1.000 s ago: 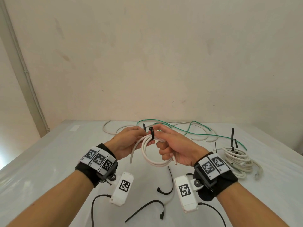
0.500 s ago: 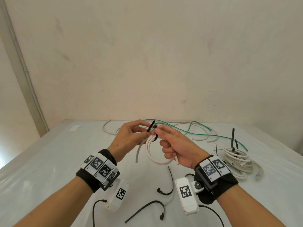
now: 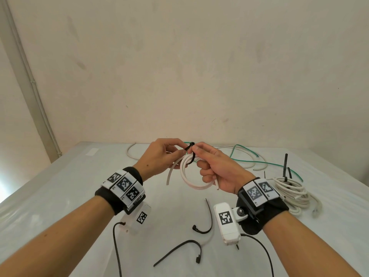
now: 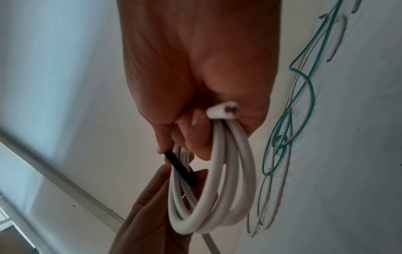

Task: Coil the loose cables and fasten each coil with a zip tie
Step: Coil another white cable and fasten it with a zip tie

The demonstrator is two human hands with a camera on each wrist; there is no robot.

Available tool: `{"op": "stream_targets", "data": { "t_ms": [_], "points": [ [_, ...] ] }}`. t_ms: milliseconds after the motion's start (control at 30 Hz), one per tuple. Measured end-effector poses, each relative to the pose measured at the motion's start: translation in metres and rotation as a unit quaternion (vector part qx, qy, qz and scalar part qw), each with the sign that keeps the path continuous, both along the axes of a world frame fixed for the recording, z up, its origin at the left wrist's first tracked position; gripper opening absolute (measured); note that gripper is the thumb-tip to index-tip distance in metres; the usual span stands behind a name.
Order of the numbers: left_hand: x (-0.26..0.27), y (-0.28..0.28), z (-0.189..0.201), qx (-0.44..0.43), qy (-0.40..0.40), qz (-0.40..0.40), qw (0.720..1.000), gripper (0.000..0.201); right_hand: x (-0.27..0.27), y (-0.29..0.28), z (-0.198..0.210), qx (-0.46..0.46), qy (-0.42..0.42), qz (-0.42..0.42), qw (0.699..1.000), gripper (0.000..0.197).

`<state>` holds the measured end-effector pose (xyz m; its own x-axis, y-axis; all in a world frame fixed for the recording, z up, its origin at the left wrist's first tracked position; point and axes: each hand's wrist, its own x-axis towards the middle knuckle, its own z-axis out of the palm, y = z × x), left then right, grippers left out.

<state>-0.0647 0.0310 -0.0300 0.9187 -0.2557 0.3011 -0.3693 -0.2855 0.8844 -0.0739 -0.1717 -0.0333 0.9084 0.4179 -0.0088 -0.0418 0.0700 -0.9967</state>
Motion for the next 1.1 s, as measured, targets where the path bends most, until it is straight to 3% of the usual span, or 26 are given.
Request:
{"op": "stream_targets", "data": {
  "t_ms": [433,900,1100],
  "points": [
    [0.004,0.002,0.004,0.057,-0.073,0.047,0.995,0.011,0.000,0.003,0.001,0.011,0.014,-0.009,1.000,0.019],
    [0.000,-0.002,-0.003,-0.007,-0.057,0.026,0.998,0.019,-0.001,0.001,0.000,-0.010,0.024,-0.017,1.000,0.020],
    [0.004,-0.003,-0.008,0.007,-0.076,0.041,0.996,0.024,-0.001,0.004,0.000,-0.040,0.037,-0.022,0.998,0.015]
  ]
}}
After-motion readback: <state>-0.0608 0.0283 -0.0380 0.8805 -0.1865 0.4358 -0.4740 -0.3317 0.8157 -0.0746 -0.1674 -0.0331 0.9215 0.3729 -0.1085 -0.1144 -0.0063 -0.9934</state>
